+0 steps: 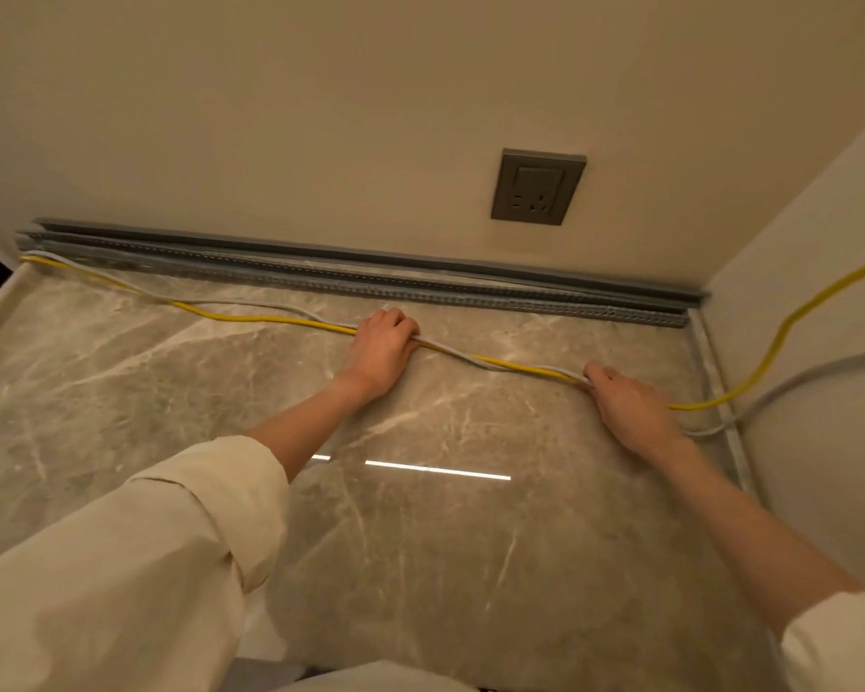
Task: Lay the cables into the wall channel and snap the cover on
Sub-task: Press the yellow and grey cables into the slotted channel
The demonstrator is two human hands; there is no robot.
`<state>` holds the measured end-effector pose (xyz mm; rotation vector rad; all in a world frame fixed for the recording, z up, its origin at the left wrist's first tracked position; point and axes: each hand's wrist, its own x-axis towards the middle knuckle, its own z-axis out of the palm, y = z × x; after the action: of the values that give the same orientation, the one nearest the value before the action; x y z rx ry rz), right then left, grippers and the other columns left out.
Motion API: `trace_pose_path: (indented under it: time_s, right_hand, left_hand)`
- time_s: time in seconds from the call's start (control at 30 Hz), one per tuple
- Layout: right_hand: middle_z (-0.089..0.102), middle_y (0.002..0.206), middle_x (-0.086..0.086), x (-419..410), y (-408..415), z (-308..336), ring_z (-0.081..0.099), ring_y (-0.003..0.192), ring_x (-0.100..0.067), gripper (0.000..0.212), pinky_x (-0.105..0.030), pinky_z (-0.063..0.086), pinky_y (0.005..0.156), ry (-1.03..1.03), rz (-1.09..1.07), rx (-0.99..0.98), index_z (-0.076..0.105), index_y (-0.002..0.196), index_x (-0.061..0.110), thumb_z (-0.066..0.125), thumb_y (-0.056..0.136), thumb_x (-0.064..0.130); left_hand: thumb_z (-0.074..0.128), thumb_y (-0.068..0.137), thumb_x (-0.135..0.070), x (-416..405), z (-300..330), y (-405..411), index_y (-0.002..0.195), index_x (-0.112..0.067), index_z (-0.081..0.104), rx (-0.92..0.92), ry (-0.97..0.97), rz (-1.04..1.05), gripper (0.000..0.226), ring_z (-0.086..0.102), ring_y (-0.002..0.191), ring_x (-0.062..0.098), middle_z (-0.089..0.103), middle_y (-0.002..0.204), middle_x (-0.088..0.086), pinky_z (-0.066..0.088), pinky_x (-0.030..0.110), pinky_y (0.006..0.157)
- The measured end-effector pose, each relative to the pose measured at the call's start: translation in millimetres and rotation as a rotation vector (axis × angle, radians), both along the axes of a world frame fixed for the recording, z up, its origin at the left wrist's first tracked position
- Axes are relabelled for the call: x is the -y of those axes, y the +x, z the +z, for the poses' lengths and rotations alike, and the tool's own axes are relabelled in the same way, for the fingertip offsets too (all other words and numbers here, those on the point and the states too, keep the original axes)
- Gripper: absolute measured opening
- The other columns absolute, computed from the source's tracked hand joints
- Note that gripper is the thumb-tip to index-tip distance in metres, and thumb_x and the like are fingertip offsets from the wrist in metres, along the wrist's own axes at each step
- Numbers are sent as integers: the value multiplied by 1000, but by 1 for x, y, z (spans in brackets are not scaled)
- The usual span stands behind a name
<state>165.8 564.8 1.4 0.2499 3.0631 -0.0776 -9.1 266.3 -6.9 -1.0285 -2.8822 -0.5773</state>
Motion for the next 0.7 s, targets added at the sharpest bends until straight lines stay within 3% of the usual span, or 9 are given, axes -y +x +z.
trace_pose_path:
  time_s: [0.1,0.17,0.27,0.43,0.53,0.7]
  right_hand:
    - [66,91,-17,-8,-12,6,63,81,-36,21,-38,43,63,-118,-57,60,48,96,11,41,98,31]
    - [64,78,-15,-13,-21,13,59,72,-31,25,-36,42,61,-375,-105,48,56,86,8,57,91,32]
    - [53,55,-2,-17,-32,24,45,50,-12,27,-17,33,45,-631,-169,8,63,67,9,70,82,31]
    - [45,50,0,-27,-50,40,42,36,0,28,-11,31,41,-788,-195,-9,73,92,-1,55,93,21]
    - [51,52,-3,-38,-59,47,42,36,3,23,-9,30,42,-792,-253,-108,73,94,-2,58,91,16]
    - [62,64,-2,-46,-88,59,47,41,9,21,-3,34,45,-793,-329,-251,72,97,-1,66,86,15]
  left_hand:
    - [48,93,-16,-8,2,-1,105,-8,54,-34,-121,10,16,49,102,35,56,109,16,40,44,83]
    - [44,93,-13,-11,6,-4,103,-9,50,-53,-156,15,12,50,98,34,58,108,16,40,44,81]
    - [44,91,-9,-14,13,-13,99,-10,47,-41,-121,7,8,54,88,34,63,99,18,41,42,74]
    - [48,93,-10,-16,34,-39,108,-4,56,47,-37,-41,18,56,96,39,63,101,25,45,44,80]
    - [51,93,-12,-23,51,-55,113,-5,63,31,13,-86,24,58,97,41,64,99,27,45,43,83]
    - [54,91,-10,-29,73,-75,109,-6,68,-47,80,-95,23,61,89,42,65,92,27,47,45,74]
